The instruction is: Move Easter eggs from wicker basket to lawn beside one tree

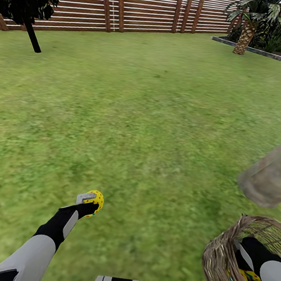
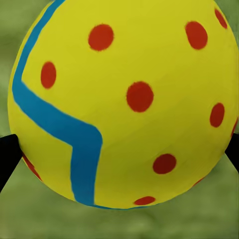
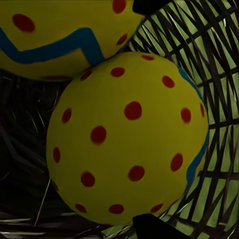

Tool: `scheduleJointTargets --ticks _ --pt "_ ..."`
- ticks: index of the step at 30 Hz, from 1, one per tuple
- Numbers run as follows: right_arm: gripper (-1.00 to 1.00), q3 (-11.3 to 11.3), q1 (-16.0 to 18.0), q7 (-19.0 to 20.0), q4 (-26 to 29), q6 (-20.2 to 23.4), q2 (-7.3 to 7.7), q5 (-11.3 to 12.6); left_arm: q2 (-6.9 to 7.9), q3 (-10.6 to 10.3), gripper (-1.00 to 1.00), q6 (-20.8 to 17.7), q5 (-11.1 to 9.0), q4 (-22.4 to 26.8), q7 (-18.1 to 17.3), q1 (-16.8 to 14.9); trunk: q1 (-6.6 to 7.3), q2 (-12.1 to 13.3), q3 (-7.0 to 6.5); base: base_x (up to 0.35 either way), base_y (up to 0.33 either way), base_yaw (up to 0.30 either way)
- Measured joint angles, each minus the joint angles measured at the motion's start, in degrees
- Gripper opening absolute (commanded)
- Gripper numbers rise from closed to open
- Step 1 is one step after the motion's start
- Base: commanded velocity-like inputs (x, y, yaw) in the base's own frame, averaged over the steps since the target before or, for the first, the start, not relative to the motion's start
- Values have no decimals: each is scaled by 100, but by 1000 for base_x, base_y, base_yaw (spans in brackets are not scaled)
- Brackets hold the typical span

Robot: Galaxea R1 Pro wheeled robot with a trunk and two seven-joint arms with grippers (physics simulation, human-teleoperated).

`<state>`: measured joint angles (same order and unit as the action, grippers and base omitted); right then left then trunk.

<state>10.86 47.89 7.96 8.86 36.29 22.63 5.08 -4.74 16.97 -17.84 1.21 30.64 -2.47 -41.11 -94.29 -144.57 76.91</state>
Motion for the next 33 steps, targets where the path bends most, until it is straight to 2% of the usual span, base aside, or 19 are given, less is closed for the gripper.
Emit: scheduleJointTargets --ticks 5,8,14,25,26,29,33 --pt "100 0 0 0 0 -2 0 0 -1 0 -100 1 0 0 0 0 -13 -7 111 0 0 0" --pt "100 1 0 0 0 -2 0 -4 -10 0 -100 2 -1 0 -1 0 -13 -7 112 0 0 0" --pt "100 -1 0 1 0 -2 -22 -5 -30 0 -100 2 0 12 2 0 -28 -15 244 0 0 0" --pt "100 -28 5 -3 2 0 -35 31 -71 -8 -100 2 3 0 2 0 -32 -18 288 0 0 0" --pt "-100 -27 4 -1 2 0 -36 30 -71 -8 -100 2 5 0 2 0 -33 -18 288 0 0 0" --pt "-100 -18 8 5 -7 -4 -117 -4 -71 -9 -100 2 7 -1 2 0 -32 -18 288 0 0 0" --pt "-100 -18 7 6 -5 -1 -120 10 -71 -7 -100 2 7 0 2 0 -32 -18 288 0 0 0"
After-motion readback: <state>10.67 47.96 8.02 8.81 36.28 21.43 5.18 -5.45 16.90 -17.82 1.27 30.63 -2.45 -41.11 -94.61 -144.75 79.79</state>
